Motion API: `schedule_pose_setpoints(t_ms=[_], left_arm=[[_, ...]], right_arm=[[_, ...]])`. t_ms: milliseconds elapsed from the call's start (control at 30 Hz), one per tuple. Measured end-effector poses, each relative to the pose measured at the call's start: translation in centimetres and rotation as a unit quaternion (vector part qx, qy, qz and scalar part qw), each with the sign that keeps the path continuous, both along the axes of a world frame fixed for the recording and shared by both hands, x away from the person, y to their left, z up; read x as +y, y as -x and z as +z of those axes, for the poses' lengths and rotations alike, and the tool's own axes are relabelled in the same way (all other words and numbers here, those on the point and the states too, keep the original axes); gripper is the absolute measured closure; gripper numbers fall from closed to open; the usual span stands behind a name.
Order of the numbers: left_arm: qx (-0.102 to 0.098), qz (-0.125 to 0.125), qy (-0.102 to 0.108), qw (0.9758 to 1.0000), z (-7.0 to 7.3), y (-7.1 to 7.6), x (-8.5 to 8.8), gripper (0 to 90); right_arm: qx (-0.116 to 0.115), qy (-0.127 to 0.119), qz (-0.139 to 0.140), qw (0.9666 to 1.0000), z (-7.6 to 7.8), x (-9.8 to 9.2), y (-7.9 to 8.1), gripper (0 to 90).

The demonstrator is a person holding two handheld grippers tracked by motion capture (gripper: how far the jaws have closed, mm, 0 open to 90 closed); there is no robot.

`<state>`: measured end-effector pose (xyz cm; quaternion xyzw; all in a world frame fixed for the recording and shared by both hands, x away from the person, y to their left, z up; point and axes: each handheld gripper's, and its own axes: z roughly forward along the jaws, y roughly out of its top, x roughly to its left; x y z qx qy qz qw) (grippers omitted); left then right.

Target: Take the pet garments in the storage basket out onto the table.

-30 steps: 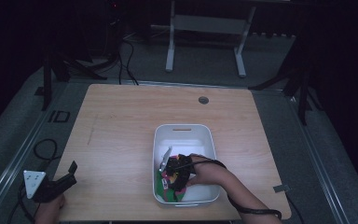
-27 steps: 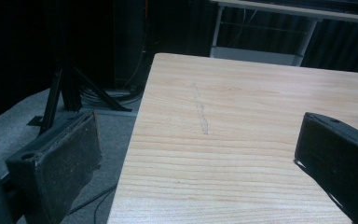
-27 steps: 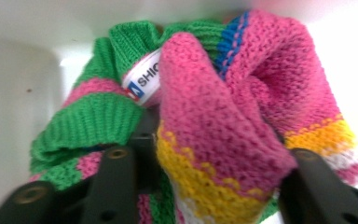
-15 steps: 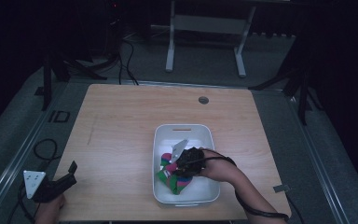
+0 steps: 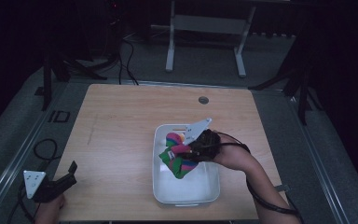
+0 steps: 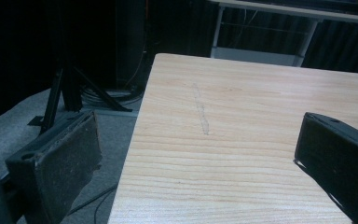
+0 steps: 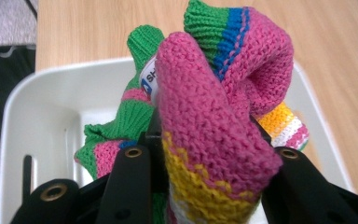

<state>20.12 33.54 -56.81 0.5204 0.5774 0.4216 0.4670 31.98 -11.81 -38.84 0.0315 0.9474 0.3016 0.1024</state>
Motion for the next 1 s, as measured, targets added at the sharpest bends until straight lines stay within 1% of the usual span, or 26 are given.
schedule_pose_setpoints(t_ms=[33,67,100,167,233,367,400,467,533,600,633,667,733,800,933,1000], left_arm=[[0.0,0.0,0.0,1.0,0.0,0.0,0.0,0.9],[0.0,0.0,0.0,1.0,0.0,0.0,0.0,0.9],[0.0,0.0,0.0,1.0,0.0,0.0,0.0,0.9],[0.0,0.0,0.0,1.0,0.0,0.0,0.0,1.0],[0.0,0.0,0.0,1.0,0.0,0.0,0.0,0.9],[0.0,0.0,0.0,1.0,0.0,0.0,0.0,1.0],[0.0,0.0,0.0,1.0,0.0,0.0,0.0,0.9],[0.0,0.0,0.001,1.0,0.0,0.0,0.0,0.9],[0.001,-0.001,0.0,1.0,0.0,0.0,0.0,0.9],[0.001,0.0,-0.001,1.0,0.0,0.0,0.0,0.9],[0.002,-0.002,-0.001,1.0,0.0,0.0,0.0,0.9],[0.002,-0.002,-0.002,1.0,0.0,0.0,0.0,0.9],[0.002,-0.001,-0.001,1.0,0.0,0.0,0.0,0.9],[0.002,-0.001,-0.002,1.0,0.0,0.0,0.0,0.9],[0.002,-0.002,-0.003,1.0,0.0,0.0,0.0,0.9],[0.002,-0.001,-0.002,1.0,0.0,0.0,0.0,0.9]], right_arm=[[-0.009,-0.006,-0.004,0.9999,0.8,-0.3,0.0,64.3],[-0.013,-0.005,-0.004,0.9999,1.2,-0.4,0.0,64.3],[-0.019,-0.008,-0.01,0.9997,1.6,-0.6,-0.1,64.3],[-0.023,-0.01,-0.016,0.9996,2.2,-1.0,-0.3,64.3],[-0.025,-0.014,-0.028,0.9992,2.7,-1.6,-0.7,64.3],[-0.032,-0.016,-0.052,0.998,3.4,-3.0,-1.5,64.3],[-0.032,-0.016,-0.052,0.998,3.4,-3.0,-1.5,64.3],[-0.036,-0.015,-0.064,0.9972,3.5,-3.8,-1.8,64.2],[-0.035,-0.018,-0.077,0.9963,3.6,-4.8,-2.2,64.2],[-0.038,-0.021,-0.094,0.9946,3.6,-5.9,-2.5,64.2],[-0.037,-0.02,-0.098,0.9943,3.7,-6.3,-2.6,64.1],[-0.039,-0.023,-0.107,0.9932,3.7,-7.0,-2.8,64.1],[-0.036,-0.027,-0.12,0.9918,3.7,-8.1,-3.1,64.1],[-0.04,-0.03,-0.141,0.9888,3.6,-9.3,-3.4,64.1],[-0.035,-0.031,-0.172,0.984,3.2,-11.7,-3.9,64.0],[-0.033,-0.032,-0.189,0.981,2.9,-12.8,-4.2,64.0]])
